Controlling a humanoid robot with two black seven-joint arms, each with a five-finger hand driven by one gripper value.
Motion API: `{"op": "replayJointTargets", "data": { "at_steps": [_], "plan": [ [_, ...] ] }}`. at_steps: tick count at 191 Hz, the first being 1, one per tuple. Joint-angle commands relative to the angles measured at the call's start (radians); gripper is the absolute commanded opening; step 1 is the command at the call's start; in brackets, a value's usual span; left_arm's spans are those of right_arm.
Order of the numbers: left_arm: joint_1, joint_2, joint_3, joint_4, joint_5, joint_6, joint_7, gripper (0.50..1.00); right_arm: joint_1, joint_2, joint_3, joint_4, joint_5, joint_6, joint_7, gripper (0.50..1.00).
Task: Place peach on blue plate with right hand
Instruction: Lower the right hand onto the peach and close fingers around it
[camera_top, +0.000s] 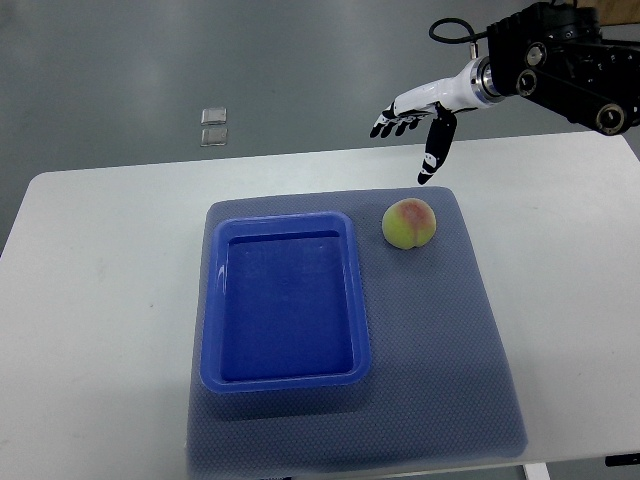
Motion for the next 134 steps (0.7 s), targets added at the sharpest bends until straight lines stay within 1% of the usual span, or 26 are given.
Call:
{"op": "replayJointTargets", "data": {
  "at_steps": [1, 28, 29, 43, 53, 54, 56, 73, 89, 98, 99, 113, 134],
  "plan": [
    [0.0, 0.0, 0.0, 0.0, -0.002, 0.0, 0.0, 1.0, 0.042, 0.011, -0.056, 0.047, -0.011, 0.014, -0.025, 0.934],
    [0.0, 0.0, 0.0, 0.001, -0.002, 0.0, 0.0, 1.0, 0.039, 0.025, -0.065, 0.055, -0.012, 0.014, -0.027, 0.934],
    [0.0, 0.0, 0.0, 0.003, -0.004, 0.0, 0.0, 1.0, 0.027, 0.037, -0.065, 0.055, -0.017, 0.01, -0.024, 0.932],
    [0.0, 0.0, 0.0, 0.006, -0.002, 0.0, 0.0, 1.0, 0.003, 0.046, -0.065, 0.055, -0.02, -0.008, -0.022, 0.932],
    [0.0, 0.0, 0.0, 0.006, -0.002, 0.0, 0.0, 1.0, 0.003, 0.046, -0.065, 0.055, -0.02, -0.008, -0.022, 0.932],
    [0.0, 0.0, 0.0, 0.007, -0.002, 0.002, 0.0, 1.0, -0.022, 0.051, -0.067, 0.055, -0.038, -0.016, -0.022, 0.932],
    [0.0, 0.0, 0.0, 0.007, -0.004, 0.002, 0.0, 1.0, -0.027, 0.052, -0.068, 0.055, -0.044, -0.017, -0.022, 0.932],
    [0.0, 0.0, 0.001, 0.007, -0.004, 0.002, 0.0, 1.0, -0.05, 0.06, -0.067, 0.047, -0.083, -0.029, -0.021, 0.932],
    [0.001, 0.0, 0.001, 0.009, -0.002, 0.002, 0.0, 1.0, -0.084, 0.069, -0.068, 0.032, -0.09, -0.057, -0.019, 0.932],
    [0.001, 0.0, 0.001, 0.009, -0.002, 0.002, 0.0, 1.0, -0.084, 0.069, -0.068, 0.032, -0.09, -0.057, -0.019, 0.932],
    [0.001, 0.0, 0.001, 0.01, -0.002, 0.002, 0.0, 1.0, -0.105, 0.077, -0.07, 0.012, -0.093, -0.086, -0.016, 0.93],
    [0.001, 0.0, 0.003, 0.01, -0.002, 0.003, 0.0, 1.0, -0.128, 0.091, -0.074, 0.003, -0.103, -0.112, -0.015, 0.93],
    [0.001, 0.0, 0.003, 0.01, -0.004, 0.003, 0.0, 1.0, -0.15, 0.098, -0.076, -0.006, -0.124, -0.122, -0.012, 0.93]
  ]
}}
